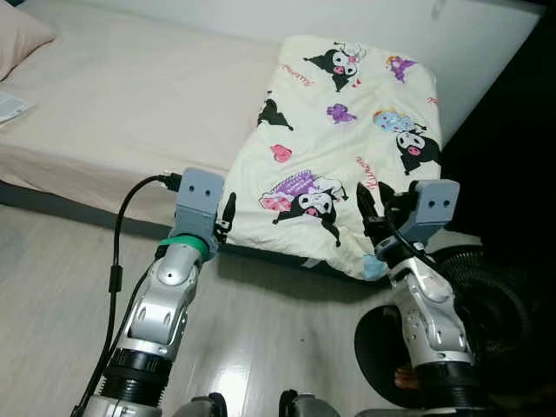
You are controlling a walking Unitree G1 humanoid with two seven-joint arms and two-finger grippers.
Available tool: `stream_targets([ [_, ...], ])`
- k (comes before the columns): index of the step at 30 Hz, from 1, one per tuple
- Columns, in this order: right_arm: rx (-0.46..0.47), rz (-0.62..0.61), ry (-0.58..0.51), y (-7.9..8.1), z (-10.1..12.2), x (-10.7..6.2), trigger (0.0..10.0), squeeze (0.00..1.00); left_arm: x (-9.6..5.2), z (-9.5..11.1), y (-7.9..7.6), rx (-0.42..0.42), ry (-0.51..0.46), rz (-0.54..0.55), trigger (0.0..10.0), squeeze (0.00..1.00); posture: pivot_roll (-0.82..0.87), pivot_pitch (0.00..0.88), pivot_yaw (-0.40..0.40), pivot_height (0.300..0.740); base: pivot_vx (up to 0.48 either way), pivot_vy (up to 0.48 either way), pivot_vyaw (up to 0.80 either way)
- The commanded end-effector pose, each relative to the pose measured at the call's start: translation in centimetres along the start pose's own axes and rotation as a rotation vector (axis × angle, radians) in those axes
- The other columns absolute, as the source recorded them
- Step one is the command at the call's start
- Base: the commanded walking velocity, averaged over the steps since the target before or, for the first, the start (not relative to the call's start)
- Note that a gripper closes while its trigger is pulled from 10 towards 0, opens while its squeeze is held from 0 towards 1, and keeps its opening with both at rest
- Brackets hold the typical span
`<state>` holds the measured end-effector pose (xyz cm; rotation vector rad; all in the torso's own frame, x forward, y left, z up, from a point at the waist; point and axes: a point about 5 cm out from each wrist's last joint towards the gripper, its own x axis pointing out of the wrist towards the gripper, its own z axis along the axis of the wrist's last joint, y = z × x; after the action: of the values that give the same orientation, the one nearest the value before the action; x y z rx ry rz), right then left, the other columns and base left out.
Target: Clean up the room
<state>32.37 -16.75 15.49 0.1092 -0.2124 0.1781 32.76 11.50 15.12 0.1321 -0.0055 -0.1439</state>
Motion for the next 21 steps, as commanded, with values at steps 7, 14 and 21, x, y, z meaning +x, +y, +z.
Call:
stream_targets([
  [7, -0.031, -0.058, 0.024, -1.7, 0.0, -1.9, 10.0, 0.00, 0.6, -0.5, -1.8, -0.017, 0.025, -0.055, 10.0, 0.00, -0.20, 0.113, -0.005, 0.740, 0.000, 0.000, 0.00],
  [14, -0.066, -0.071, 0.013, -2.8, 0.9, -2.1, 10.0, 0.00, 1.1, -0.2, -2.8, -0.045, 0.020, -0.065, 10.0, 0.00, -0.25, 0.111, -0.008, 0.740, 0.000, 0.000, 0.00],
  [21, -0.053, -0.063, 0.013, -2.2, 0.8, -2.2, 10.0, 0.00, 1.2, -0.1, -2.5, -0.035, 0.012, -0.065, 10.0, 0.00, -0.20, 0.096, -0.008, 0.740, 0.000, 0.000, 0.00],
])
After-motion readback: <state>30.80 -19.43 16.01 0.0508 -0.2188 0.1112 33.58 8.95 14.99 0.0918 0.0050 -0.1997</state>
